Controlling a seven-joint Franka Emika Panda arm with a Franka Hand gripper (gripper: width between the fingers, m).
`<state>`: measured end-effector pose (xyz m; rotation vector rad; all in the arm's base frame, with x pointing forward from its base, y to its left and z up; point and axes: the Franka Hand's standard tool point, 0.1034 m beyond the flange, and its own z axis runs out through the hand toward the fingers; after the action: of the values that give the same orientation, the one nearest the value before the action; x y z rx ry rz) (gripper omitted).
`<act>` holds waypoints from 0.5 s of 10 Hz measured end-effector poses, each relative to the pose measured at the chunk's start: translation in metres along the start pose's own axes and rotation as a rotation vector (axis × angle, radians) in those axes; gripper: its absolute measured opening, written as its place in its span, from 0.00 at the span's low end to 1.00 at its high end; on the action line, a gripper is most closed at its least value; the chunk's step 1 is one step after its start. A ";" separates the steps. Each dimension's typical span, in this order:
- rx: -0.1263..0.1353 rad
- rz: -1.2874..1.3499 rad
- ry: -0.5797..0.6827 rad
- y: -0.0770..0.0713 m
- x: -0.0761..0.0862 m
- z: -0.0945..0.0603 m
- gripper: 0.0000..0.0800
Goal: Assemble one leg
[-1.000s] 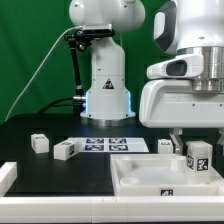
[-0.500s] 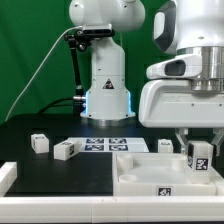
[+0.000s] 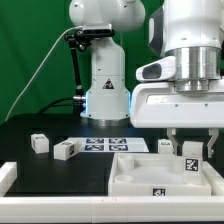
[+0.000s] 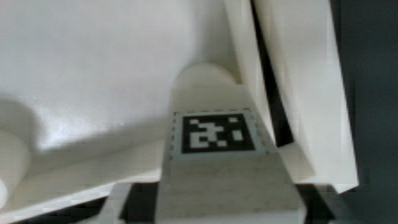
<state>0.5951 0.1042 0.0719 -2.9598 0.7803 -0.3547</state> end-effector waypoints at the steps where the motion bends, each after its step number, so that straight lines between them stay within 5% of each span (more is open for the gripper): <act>1: -0.001 0.060 0.007 0.003 0.002 0.000 0.37; 4: -0.016 0.150 0.009 0.010 0.005 0.000 0.39; 5: -0.016 0.148 0.009 0.010 0.005 0.000 0.62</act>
Offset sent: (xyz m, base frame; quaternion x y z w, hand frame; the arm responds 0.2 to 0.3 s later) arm 0.0000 0.0000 0.0000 0.0000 0.0000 0.0799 0.9968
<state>0.5947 0.0929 0.0714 -2.8940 0.9997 -0.3537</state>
